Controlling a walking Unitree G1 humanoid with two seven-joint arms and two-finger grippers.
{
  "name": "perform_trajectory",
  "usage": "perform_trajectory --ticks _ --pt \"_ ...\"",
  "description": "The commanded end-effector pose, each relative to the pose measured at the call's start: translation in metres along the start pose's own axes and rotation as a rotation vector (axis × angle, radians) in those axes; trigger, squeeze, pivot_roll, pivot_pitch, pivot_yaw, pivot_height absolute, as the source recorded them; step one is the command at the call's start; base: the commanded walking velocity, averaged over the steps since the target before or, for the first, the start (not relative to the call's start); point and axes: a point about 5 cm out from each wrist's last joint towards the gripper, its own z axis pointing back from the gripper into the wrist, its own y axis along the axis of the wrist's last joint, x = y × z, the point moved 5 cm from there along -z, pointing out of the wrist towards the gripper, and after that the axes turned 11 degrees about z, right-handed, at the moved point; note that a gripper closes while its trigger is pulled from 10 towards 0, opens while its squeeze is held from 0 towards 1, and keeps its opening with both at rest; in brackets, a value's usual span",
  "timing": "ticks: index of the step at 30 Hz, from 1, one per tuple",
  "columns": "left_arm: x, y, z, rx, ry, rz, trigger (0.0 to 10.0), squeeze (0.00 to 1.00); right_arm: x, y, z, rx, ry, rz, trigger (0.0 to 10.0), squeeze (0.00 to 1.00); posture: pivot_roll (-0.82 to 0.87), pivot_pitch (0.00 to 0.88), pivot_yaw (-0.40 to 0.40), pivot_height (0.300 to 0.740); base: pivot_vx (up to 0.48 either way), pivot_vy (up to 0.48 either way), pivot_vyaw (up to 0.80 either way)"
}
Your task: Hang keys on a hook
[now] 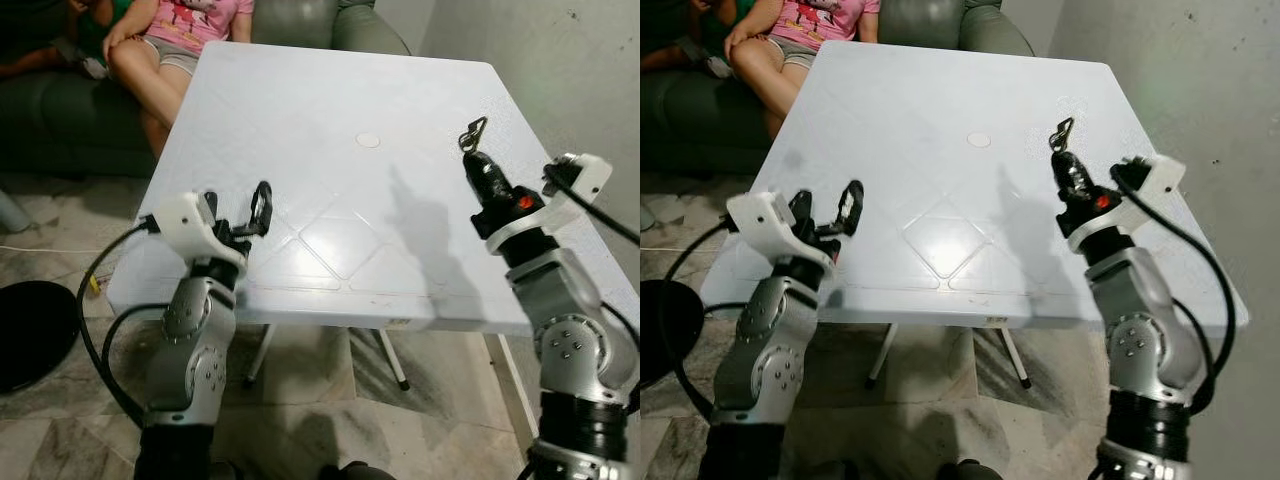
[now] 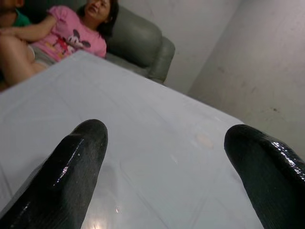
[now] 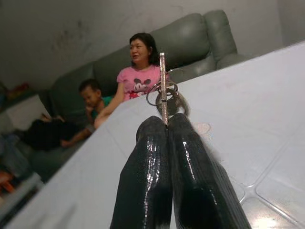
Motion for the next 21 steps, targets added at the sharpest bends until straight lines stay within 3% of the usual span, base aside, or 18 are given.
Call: perform_trajectory --ticks 1,2,3,4,8,11,17,21 --pt "0.000 0.001 0.002 -0.007 0.001 -0.007 10.0 0.00 -0.001 0.009 0.005 0.033 -0.013 0.095 10.0 0.00 0.02 0.121 -0.077 0.732 0.000 0.000 0.00" --pt "0.000 0.001 0.002 -0.007 0.001 -0.007 10.0 0.00 -0.001 0.009 0.005 0.033 -0.013 0.095 10.0 0.00 0.02 0.121 -0.077 0.732 0.000 0.000 0.00" --pt "0.000 0.002 0.003 -0.011 -0.003 -0.007 10.0 0.00 -0.004 0.005 0.008 0.033 -0.012 0.188 10.0 0.00 0.02 0.119 -0.078 0.732 0.000 0.000 0.00" --pt "-0.001 0.002 0.004 -0.014 -0.004 -0.009 10.0 0.00 -0.006 0.000 0.011 0.021 -0.010 0.222 10.0 0.00 0.02 0.116 -0.078 0.732 0.000 0.000 0.00" --pt "-0.007 -0.003 0.011 -0.039 -0.003 -0.013 10.0 0.00 -0.008 -0.025 0.021 -0.026 -0.019 0.278 10.0 0.00 0.03 0.098 -0.080 0.732 0.000 0.000 0.00" --pt "-0.018 -0.018 0.023 -0.092 0.013 -0.032 10.0 0.00 -0.006 -0.046 0.031 -0.075 -0.043 0.339 10.0 0.00 0.03 0.080 -0.081 0.732 0.000 0.000 0.00" --pt "-0.026 -0.026 0.035 -0.130 0.002 -0.045 10.0 0.00 0.002 -0.060 0.043 -0.095 -0.106 0.341 10.0 0.00 0.04 0.054 -0.078 0.732 0.000 0.000 0.00" --pt "-0.031 -0.025 0.034 -0.139 0.010 -0.054 10.0 0.00 0.006 -0.062 0.043 -0.098 -0.136 0.348 10.0 0.00 0.05 0.050 -0.076 0.732 0.000 0.000 0.00"
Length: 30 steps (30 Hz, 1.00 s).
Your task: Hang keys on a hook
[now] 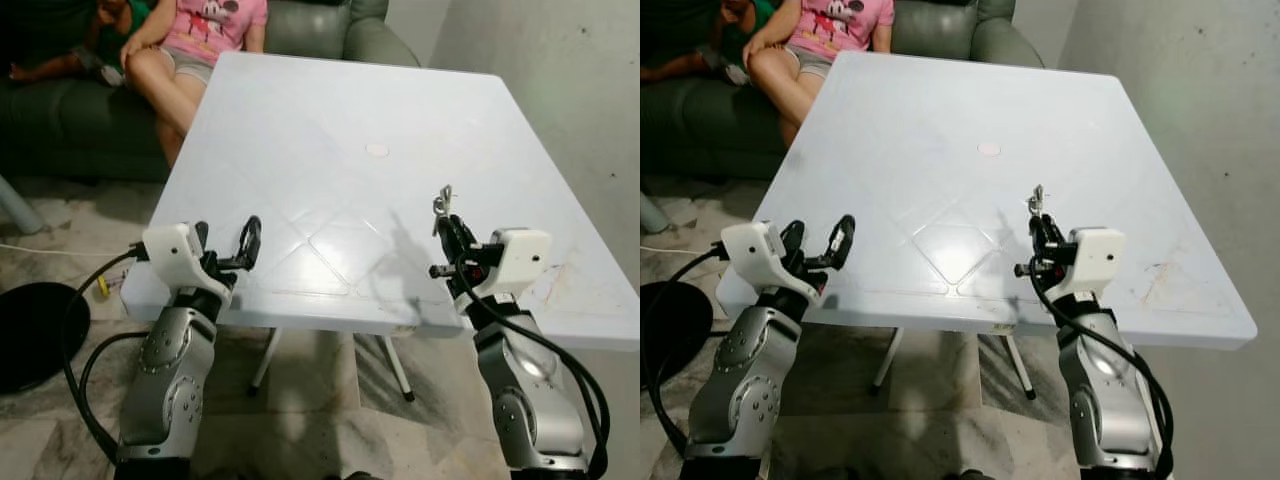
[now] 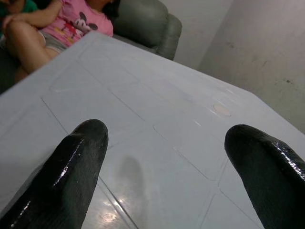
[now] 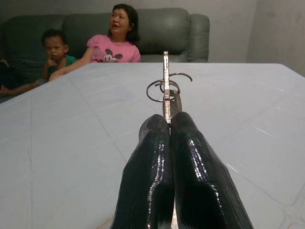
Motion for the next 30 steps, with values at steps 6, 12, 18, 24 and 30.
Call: perform_trajectory --ticks 6,12,18,24,30 --pt "-0.004 0.004 -0.006 0.012 0.024 0.011 10.0 0.00 0.006 -0.003 -0.004 -0.014 -0.045 0.034 10.0 0.00 0.05 0.050 -0.072 0.732 0.000 0.000 0.00" --pt "0.000 0.002 -0.013 0.019 0.029 0.009 10.0 0.00 -0.001 -0.007 -0.009 -0.027 -0.032 0.029 10.0 0.00 0.05 0.052 -0.072 0.732 0.000 0.000 0.00" --pt "0.009 0.000 -0.026 0.006 -0.011 0.006 10.0 0.00 -0.015 -0.008 -0.022 -0.033 0.025 0.041 10.0 0.00 0.06 0.053 -0.070 0.732 0.000 0.000 0.00" --pt "0.006 0.012 -0.035 0.043 0.014 0.007 10.0 0.00 -0.012 -0.008 -0.030 -0.040 0.012 0.037 10.0 0.00 0.07 0.049 -0.068 0.732 0.000 0.000 -0.39" --pt "0.003 0.011 -0.036 0.049 0.034 0.019 10.0 0.00 -0.013 -0.012 -0.030 -0.053 0.008 0.034 10.0 0.00 0.07 0.043 -0.070 0.732 0.000 0.000 -0.73"
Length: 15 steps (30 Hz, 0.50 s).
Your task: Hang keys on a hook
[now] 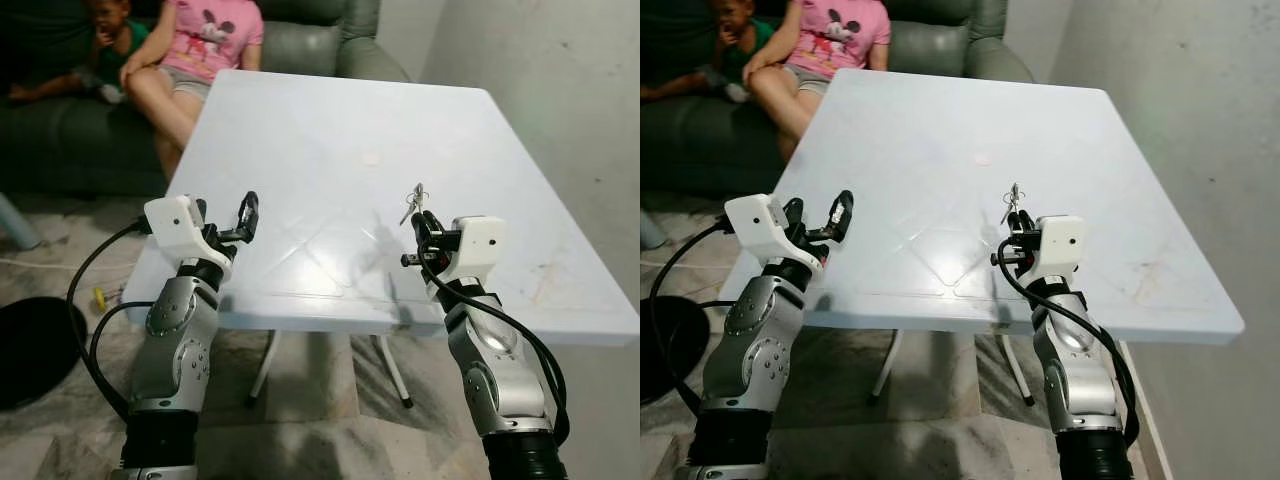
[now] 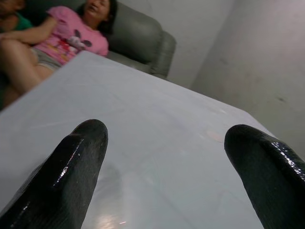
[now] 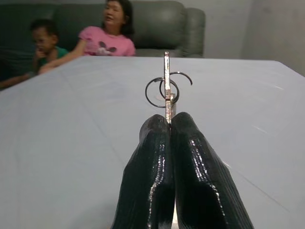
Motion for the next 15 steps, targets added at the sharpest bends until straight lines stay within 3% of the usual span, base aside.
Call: perform_trajectory --ticks 1,15 --pt "0.0009 -0.0028 -0.0019 -0.003 0.009 0.001 10.0 0.00 0.0037 0.0014 -0.0007 0.007 -0.018 0.003 10.0 0.00 0.07 0.043 -0.070 0.732 0.000 0.000 -0.74" --pt "-0.0087 -0.0039 -0.0033 -0.005 0.043 -0.015 10.0 0.00 0.0075 -0.0034 0.0010 -0.006 -0.050 0.003 10.0 0.00 0.07 0.015 -0.067 0.732 0.000 0.000 -0.72"
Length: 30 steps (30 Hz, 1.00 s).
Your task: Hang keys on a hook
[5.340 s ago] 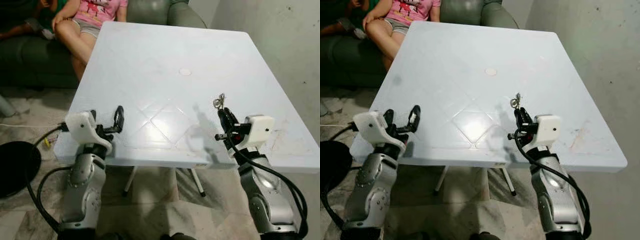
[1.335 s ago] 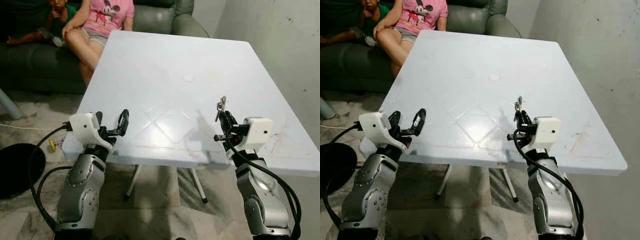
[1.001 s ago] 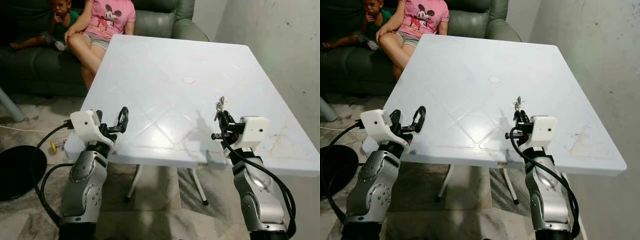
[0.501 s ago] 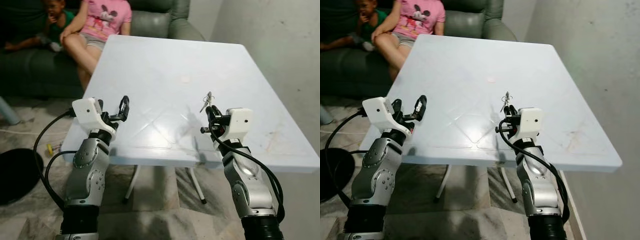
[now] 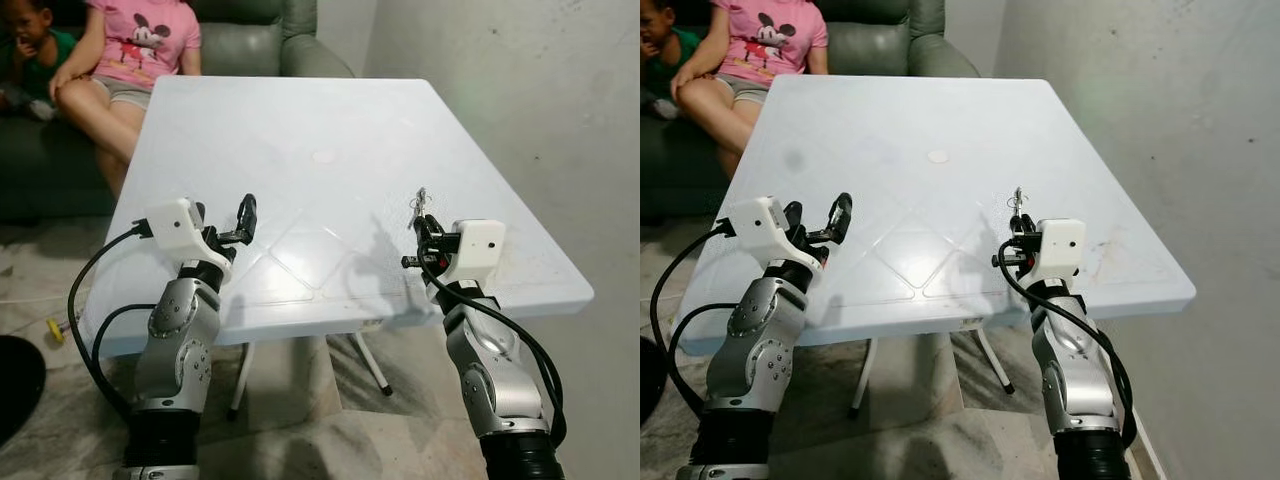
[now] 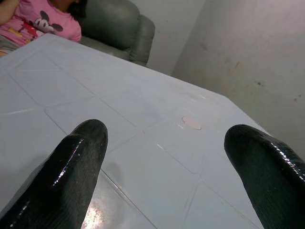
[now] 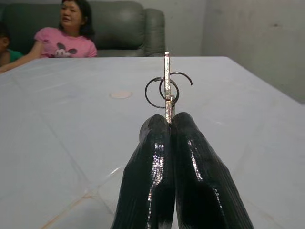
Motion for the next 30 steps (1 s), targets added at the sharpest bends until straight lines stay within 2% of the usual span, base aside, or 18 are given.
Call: perform_trajectory --ticks 1,30 --pt "0.0035 0.0012 -0.0035 0.003 -0.007 -0.008 10.0 0.00 0.0059 -0.0012 0.0006 -0.002 -0.024 0.004 10.0 0.00 0.07 0.010 -0.066 0.732 0.000 0.000 -0.72" --pt "0.0061 -0.0058 -0.0036 -0.028 -0.014 -0.045 10.0 0.00 0.0007 -0.0012 0.0010 -0.008 -0.019 0.010 10.0 0.00 0.07 0.001 -0.079 0.732 0.000 0.000 -0.70"
